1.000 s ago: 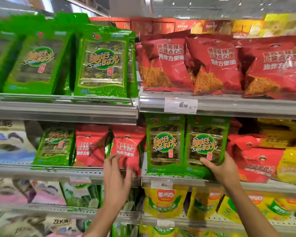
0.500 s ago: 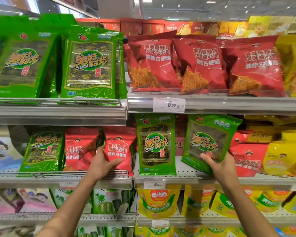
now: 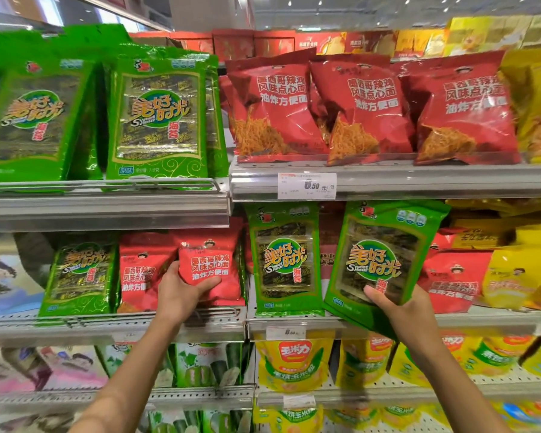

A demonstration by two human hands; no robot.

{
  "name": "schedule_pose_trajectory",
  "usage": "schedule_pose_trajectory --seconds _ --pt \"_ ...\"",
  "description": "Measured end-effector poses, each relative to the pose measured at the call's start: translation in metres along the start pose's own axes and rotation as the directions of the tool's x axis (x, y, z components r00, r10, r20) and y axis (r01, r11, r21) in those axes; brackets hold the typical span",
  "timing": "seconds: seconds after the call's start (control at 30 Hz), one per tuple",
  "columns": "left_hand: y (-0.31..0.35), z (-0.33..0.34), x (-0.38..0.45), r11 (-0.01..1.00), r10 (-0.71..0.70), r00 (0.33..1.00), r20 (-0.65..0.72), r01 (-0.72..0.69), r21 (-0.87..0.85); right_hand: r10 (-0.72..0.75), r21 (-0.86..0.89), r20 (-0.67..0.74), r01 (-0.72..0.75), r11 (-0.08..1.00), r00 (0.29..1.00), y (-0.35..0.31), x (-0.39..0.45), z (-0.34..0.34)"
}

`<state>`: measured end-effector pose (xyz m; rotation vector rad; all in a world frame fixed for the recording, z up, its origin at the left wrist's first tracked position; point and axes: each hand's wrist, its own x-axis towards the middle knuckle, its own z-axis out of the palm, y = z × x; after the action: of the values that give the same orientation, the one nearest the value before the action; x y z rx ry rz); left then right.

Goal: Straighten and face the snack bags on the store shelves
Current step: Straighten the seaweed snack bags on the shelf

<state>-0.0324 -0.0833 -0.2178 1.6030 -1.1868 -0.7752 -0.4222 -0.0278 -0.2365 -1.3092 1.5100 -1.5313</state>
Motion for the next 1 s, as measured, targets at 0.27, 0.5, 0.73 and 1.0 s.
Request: schedule_pose_trajectory --seconds 0.27,0.5,0.73,1.0 --pt "0.018 -0.007 -0.027 0.994 0.099 0.986 -0.136 -0.093 0.052 0.024 0.08 -0.005 -0.024 0.997 1.0 0.006 -0.007 -0.003" --pt "0.011 -0.019 -0.085 0.983 -0.006 0.998 -0.059 -0.005 -0.182 0.06 0.173 0.049 -0.067 0.983 0.997 0.009 -0.018 -0.014" --pt "0.015 0.045 -0.121 0.983 -0.012 0.989 0.149 0.039 -0.18 0.088 0.143 0.091 -0.101 0.985 0.992 0.012 -0.024 -0.038" --pt "0.057 0.15 -0.111 0.975 0.15 0.962 0.229 -0.106 -0.194 0.14 0.046 0.094 -0.145 0.988 0.986 0.016 -0.036 -0.089"
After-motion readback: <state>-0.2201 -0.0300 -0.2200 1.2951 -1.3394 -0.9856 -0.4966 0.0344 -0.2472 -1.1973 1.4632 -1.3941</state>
